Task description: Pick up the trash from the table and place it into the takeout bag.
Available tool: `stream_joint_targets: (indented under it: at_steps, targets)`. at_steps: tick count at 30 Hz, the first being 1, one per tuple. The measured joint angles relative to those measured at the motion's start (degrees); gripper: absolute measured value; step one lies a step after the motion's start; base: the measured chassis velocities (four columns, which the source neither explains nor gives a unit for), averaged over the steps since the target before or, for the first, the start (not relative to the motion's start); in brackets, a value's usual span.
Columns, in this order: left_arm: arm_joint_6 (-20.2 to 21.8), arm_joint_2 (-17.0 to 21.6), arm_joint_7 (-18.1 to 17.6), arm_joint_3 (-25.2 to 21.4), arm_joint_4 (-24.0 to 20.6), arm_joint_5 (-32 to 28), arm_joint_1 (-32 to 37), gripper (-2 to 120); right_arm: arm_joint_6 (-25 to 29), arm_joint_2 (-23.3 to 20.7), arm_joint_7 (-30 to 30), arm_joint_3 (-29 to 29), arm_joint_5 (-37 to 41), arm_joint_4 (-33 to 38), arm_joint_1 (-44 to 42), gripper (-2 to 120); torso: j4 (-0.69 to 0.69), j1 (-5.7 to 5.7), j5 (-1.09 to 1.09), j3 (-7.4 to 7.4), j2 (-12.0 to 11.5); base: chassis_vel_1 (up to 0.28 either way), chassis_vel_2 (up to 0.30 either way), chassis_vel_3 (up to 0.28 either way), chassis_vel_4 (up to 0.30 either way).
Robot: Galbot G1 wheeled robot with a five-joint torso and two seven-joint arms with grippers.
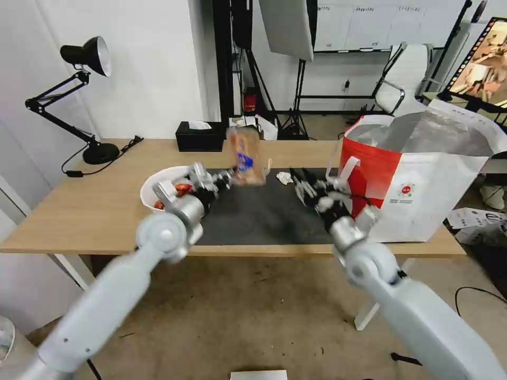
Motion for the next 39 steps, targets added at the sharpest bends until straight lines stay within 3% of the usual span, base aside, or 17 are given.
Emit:
stream_joint_targets:
  at_steps: [2,3,6,7,9,10,13,14,17,18,21,22,28,31,39]
  targets:
    - [0.0,0.02,0.92,3.12,1.3,0.41,-6.86,0,-0.94,-0.02,0.55,1.34,-2.87,1.05,-2.75,72,0.0,0.01,0.0,0.01,0.0,0.0,0.0,0.0,0.0]
    - [0.0,0.02,0.92,3.12,1.3,0.41,-6.86,0,-0.94,-0.02,0.55,1.34,-2.87,1.05,-2.75,72,0.0,0.01,0.0,0.01,0.0,0.0,0.0,0.0,0.0]
    - [-0.33,-3.98,1.4,11.23,5.24,2.44,-19.54,0,-3.26,-0.27,1.68,2.82,-4.58,3.01,-5.11,89,-0.02,0.01,0.01,0.01,0.0,0.0,0.0,0.0,0.0]
    - [-0.33,-3.98,1.4,11.23,5.24,2.44,-19.54,0,-3.26,-0.27,1.68,2.82,-4.58,3.01,-5.11,89,-0.02,0.01,0.01,0.01,0.0,0.0,0.0,0.0,0.0]
    - [-1.4,-8.6,2.58,17.81,10.08,7.36,-27.52,0,-4.84,-0.97,2.08,3.69,-5.32,3.88,-6.02,97,-0.02,0.01,0.02,0.01,0.0,0.0,0.0,0.0,0.0]
    - [-1.4,-8.6,2.58,17.81,10.08,7.36,-27.52,0,-4.84,-0.97,2.08,3.69,-5.32,3.88,-6.02,97,-0.02,0.01,0.02,0.01,0.0,0.0,0.0,0.0,0.0]
    - [-4.12,-13.57,5.18,25.95,17.69,14.86,-35.76,0,-5.53,-1.71,2.2,4.46,-5.66,4.43,-6.83,100,-0.02,0.02,0.03,0.02,0.0,0.0,0.0,0.0,0.0]
    - [-4.12,-13.57,5.18,25.95,17.69,14.86,-35.76,0,-5.53,-1.71,2.2,4.46,-5.66,4.43,-6.83,100,-0.02,0.02,0.03,0.02,0.0,0.0,0.0,0.0,0.0]
    - [-7.1,-19.43,9.82,31.54,25.97,22.06,-40.36,0,-5.84,-1.88,2.28,5.26,-5.96,5.15,-8.02,100,-0.01,0.02,0.03,0.02,0.0,0.0,0.0,0.0,0.0]
    - [-7.1,-19.43,9.82,31.54,25.97,22.06,-40.36,0,-5.84,-1.88,2.28,5.26,-5.96,5.15,-8.02,100,-0.01,0.02,0.03,0.02,0.0,0.0,0.0,0.0,0.0]
    - [-8.59,-23.97,14.23,34.33,32.08,29.0,-41.94,0,-5.92,-1.92,2.27,6.0,-6.42,5.84,-9.2,100,-0.03,0.02,0.03,0.02,-0.01,0.0,0.0,0.0,0.0]
    - [-8.59,-23.97,14.23,34.33,32.08,29.0,-41.94,0,-5.92,-1.92,2.27,6.0,-6.42,5.84,-9.2,100,-0.03,0.02,0.03,0.02,-0.01,0.0,0.0,0.0,0.0]
    - [-8.77,-24.71,22.21,38.42,33.85,38.99,-42.21,0,-5.93,-1.92,2.1,7.68,-6.58,6.71,-11.18,100,0.01,0.02,0.0,0.02,-0.01,0.0,0.0,0.0,0.0]
    - [-8.77,-24.68,24.13,39.15,33.95,39.59,-42.02,0,-5.9,-1.91,2.0,8.26,-6.85,6.85,-12.05,100,-0.01,0.02,0.0,0.02,-0.01,0.0,0.0,0.0,0.0]
    - [-8.64,-24.95,24.54,39.61,34.5,38.57,-41.75,0,-5.87,-1.89,1.93,8.05,-6.93,6.54,-11.76,100,0.0,0.02,0.0,0.02,-0.01,0.0,0.0,0.0,0.0]
